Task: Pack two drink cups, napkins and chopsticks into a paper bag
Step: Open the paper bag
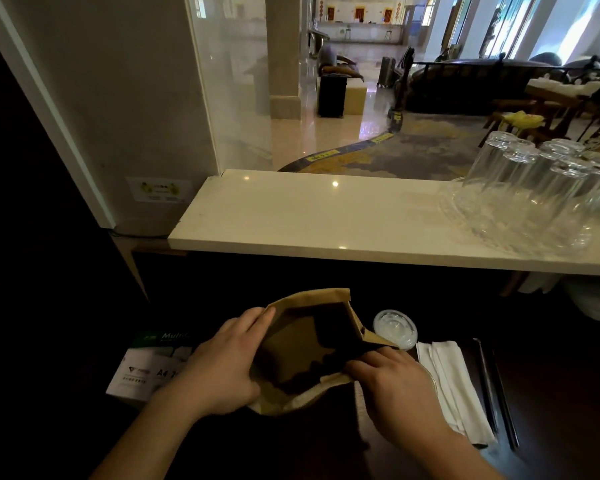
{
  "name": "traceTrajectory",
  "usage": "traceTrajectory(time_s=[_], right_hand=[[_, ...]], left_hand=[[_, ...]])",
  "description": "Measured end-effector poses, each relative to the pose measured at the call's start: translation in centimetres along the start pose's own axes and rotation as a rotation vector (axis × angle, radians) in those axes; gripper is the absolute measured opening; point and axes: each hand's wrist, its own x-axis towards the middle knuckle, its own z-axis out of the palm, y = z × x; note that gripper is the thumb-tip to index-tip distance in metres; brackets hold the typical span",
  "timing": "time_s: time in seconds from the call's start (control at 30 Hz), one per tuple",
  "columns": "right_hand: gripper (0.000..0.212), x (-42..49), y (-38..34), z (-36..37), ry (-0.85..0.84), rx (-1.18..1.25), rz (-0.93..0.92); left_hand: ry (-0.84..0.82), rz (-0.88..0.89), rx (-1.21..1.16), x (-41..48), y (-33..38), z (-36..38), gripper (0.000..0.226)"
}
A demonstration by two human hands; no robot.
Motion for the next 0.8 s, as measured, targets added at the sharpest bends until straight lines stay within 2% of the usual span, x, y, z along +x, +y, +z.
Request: traceTrajectory(time_s=[0.1, 0.23, 0.27, 0.33, 0.43, 0.53, 0.7, 0.77, 0.8], right_hand=[[0.026, 0.1, -0.9, 0.1, 0.0, -0.033, 0.055], [0.029, 0.4, -2.2, 0.1, 0.014, -0.06, 0.105], [0.029, 0.4, -2.6, 0.0, 0.021, -0.061, 0.11], [0.029, 0.5, -3.1, 0.0, 0.041, -0.067, 0.107], [0.024, 0.4, -3.4, 0.1, 0.063, -0.054, 0.071], [0.022, 0.2, -2.7, 0.3, 0.097, 0.014, 0.022], [0.04, -0.9, -1.5, -0.1, 0.18, 0.103, -0.121], [0.035, -1.8, -0.7, -0.3, 0.303, 0.203, -0.087], [0.032, -2.3, -0.1, -0.1, 0.365, 0.263, -0.01]], left_hand=[[0.149, 0.071, 0.188, -0.8, 0.4, 0.2, 0.091], [0.26, 0.026, 0.216, -1.0, 0.7, 1.0, 0.066], [0.276, -0.03, 0.22, -0.9, 0.8, 1.1, 0.069], [0.248, -0.133, 0.221, -0.9, 1.2, 1.4, 0.09], [0.189, -0.157, 0.154, -1.2, 1.3, 2.1, 0.11], [0.201, -0.118, 0.071, -1.4, 0.6, 2.4, 0.114], [0.215, -0.064, 0.02, -1.4, -0.4, 3.2, 0.115], [0.218, -0.055, 0.028, -1.5, -0.7, 3.5, 0.115], [0.22, -0.055, 0.035, -1.5, -0.9, 3.6, 0.115]])
